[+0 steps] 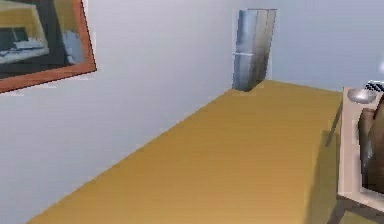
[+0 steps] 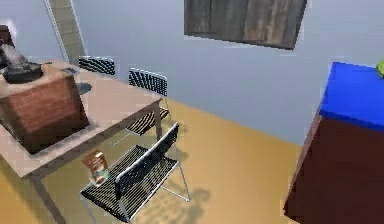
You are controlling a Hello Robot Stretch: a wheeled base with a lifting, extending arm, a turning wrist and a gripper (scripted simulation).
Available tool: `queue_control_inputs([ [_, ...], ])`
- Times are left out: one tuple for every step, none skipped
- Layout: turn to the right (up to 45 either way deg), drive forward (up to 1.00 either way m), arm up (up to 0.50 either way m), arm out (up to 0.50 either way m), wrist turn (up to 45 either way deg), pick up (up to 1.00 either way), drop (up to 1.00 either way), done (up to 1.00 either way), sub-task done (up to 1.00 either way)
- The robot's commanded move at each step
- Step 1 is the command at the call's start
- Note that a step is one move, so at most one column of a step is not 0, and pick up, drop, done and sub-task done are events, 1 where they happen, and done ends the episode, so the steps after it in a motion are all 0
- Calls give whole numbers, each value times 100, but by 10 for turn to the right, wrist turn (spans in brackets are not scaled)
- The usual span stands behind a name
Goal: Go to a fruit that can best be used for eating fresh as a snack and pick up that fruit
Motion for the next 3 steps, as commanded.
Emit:
queue_control_inputs([
  [0,80,0,0,0,0,0,0,0],
  [330,0,0,0,0,0,0,0,0],
  [0,70,0,0,0,0,0,0,0],
])
